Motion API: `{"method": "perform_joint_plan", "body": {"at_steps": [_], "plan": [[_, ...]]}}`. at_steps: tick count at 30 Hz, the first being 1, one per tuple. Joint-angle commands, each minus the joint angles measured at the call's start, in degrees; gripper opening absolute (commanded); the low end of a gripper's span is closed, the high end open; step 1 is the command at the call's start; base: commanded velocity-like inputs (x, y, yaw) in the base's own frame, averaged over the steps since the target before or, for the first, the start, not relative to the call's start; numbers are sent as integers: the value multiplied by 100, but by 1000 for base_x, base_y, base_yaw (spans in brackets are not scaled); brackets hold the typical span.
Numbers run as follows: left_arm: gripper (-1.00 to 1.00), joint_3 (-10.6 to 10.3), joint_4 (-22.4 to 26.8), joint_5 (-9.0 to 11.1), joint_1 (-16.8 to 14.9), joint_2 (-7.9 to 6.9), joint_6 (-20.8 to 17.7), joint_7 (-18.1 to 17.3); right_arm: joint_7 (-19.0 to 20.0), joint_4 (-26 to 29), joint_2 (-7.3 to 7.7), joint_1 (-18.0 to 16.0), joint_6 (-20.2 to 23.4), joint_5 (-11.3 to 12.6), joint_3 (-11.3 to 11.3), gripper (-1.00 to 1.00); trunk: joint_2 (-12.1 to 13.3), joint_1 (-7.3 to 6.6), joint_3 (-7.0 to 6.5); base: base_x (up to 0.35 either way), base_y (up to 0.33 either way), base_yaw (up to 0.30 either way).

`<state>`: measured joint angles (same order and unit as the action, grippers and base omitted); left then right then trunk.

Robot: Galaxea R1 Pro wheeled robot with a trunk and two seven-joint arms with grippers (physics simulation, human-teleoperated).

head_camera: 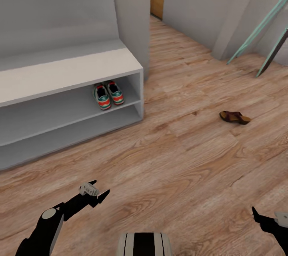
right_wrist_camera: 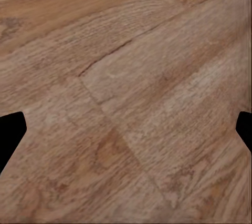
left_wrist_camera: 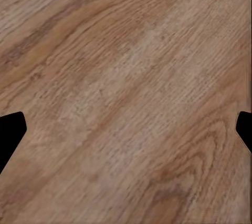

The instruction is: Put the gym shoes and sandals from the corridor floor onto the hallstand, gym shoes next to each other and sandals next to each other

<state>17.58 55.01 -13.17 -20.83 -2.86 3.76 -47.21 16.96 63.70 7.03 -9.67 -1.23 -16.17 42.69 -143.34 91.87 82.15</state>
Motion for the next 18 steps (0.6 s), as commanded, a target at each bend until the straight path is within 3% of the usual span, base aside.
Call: {"method": "perform_joint_plan", "body": {"at_steps": [1, 14, 18], "plan": [[100, 0, -1, 0, 0, 1, 0, 0, 0, 0, 0, 0, 0, 0, -1, 100, 0, 0, 0, 0, 0, -288], [100, 0, -7, -1, 0, 4, 1, 1, 0, 2, 0, 0, 0, 0, -4, 100, 0, 0, 0, 0, 0, -280], [100, 0, -7, 5, 0, 8, 0, 1, 0, 2, 0, 0, 0, 0, -3, 100, 0, 0, 0, 0, 0, -121]]}}
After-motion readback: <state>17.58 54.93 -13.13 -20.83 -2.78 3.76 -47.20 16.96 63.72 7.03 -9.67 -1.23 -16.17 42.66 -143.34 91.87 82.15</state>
